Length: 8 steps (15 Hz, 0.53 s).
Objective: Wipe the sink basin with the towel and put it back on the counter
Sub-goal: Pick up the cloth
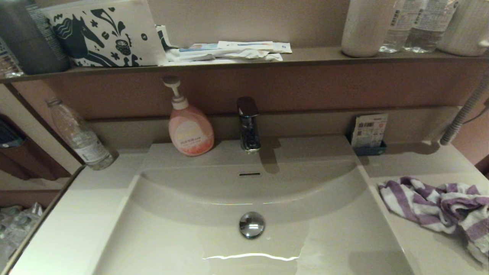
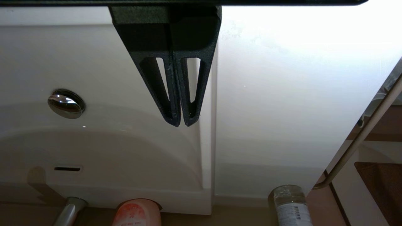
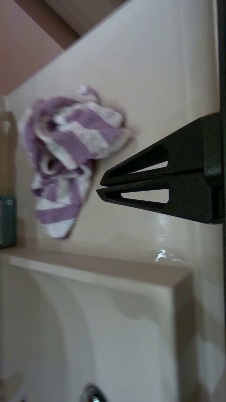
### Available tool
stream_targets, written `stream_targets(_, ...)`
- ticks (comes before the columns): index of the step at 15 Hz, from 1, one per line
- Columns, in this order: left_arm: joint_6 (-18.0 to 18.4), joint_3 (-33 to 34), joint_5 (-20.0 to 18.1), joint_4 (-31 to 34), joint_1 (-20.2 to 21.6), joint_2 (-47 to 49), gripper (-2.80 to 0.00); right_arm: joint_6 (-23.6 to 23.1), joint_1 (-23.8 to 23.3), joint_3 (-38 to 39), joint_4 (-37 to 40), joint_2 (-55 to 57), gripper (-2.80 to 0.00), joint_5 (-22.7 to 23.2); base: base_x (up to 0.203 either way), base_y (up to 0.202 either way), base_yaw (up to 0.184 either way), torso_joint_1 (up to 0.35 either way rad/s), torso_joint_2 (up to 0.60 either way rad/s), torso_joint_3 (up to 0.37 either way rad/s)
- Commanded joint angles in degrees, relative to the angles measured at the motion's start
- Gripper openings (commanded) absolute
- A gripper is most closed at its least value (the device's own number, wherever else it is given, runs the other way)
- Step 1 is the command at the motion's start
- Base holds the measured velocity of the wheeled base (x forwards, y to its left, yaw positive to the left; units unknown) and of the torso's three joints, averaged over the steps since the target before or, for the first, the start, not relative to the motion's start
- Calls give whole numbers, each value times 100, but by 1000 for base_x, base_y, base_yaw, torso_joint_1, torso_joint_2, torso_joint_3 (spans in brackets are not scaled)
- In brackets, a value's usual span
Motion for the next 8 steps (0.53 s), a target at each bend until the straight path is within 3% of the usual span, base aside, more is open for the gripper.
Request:
stream_targets(1,-4,0,2,-4,2,9,-280,3,-6,-307,1,528,-280,-17,0,0,0,0,0,0)
stream_targets(3,-4,0,2,-4,2,9,-280,30,-17,-674,11,1167,-280,-155,0,0,0,0,0,0)
stream_targets(8,-4,0,2,-4,2,9,-280,147,-33,-1600,122,3385,-280,-1161,0,0,0,0,0,0)
